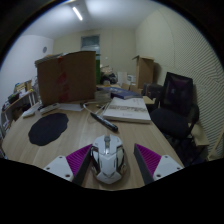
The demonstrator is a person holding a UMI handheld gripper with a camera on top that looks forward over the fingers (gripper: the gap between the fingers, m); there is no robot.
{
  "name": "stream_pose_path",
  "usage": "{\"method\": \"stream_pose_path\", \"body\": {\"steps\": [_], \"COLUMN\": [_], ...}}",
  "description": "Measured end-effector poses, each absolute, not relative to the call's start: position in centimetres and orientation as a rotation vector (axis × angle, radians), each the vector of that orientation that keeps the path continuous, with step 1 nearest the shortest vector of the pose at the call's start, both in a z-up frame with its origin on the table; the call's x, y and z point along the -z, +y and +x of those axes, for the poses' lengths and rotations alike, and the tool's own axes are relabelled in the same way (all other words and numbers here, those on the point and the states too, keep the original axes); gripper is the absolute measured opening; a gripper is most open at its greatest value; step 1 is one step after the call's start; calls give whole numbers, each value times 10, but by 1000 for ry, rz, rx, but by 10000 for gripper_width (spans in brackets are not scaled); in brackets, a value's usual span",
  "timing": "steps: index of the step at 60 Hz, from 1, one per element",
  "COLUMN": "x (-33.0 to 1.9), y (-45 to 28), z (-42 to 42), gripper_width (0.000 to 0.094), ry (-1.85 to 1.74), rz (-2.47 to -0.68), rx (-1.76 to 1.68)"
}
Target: Arrange mouse
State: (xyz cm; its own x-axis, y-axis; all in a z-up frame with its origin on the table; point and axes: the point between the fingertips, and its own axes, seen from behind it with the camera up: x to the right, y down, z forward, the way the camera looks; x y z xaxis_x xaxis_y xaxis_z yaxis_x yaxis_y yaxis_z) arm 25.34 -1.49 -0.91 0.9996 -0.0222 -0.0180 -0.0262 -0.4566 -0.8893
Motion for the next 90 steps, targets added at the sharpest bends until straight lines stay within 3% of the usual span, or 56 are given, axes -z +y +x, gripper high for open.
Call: {"method": "stream_pose_path", "body": {"steps": [8, 12, 20, 23, 27, 36, 44, 49, 58, 71, 73, 74, 81, 83, 85, 88, 89, 90], "x": [10, 11, 10, 4, -29, -142, -178, -155, -62, 1, 12, 9, 11, 10, 8, 4, 3, 0], "y": [-7, -6, -8, -12, -16, -13, 29, 58, 83, 84, 79, 83, 84, 82, 80, 71, 66, 61], "z": [255, 257, 261, 261, 262, 204, 98, 42, -22, -20, -20, -20, -20, -22, -26, -27, -28, -28], "gripper_width": [835, 560, 522, 452, 425, 414, 410, 413, 416, 421, 522, 484, 587, 657, 788, 860, 882, 838], "ry": [56, 80, 161, 178, 158, 133, 12, -77, -140, -139, -142, -140, -129, -130, -134, -127, -129, -133], "rz": [-2042, -2033, -2018, -2007, -1920, -1732, -1742, -1808, -1996, -2168, -2201, -2173, -2171, -2172, -2171, -2176, -2174, -2170], "rx": [10, 28, 71, 77, 136, 124, 16, -6, -86, -41, -48, -53, -92, -121, -158, -190, -200, -204]}}
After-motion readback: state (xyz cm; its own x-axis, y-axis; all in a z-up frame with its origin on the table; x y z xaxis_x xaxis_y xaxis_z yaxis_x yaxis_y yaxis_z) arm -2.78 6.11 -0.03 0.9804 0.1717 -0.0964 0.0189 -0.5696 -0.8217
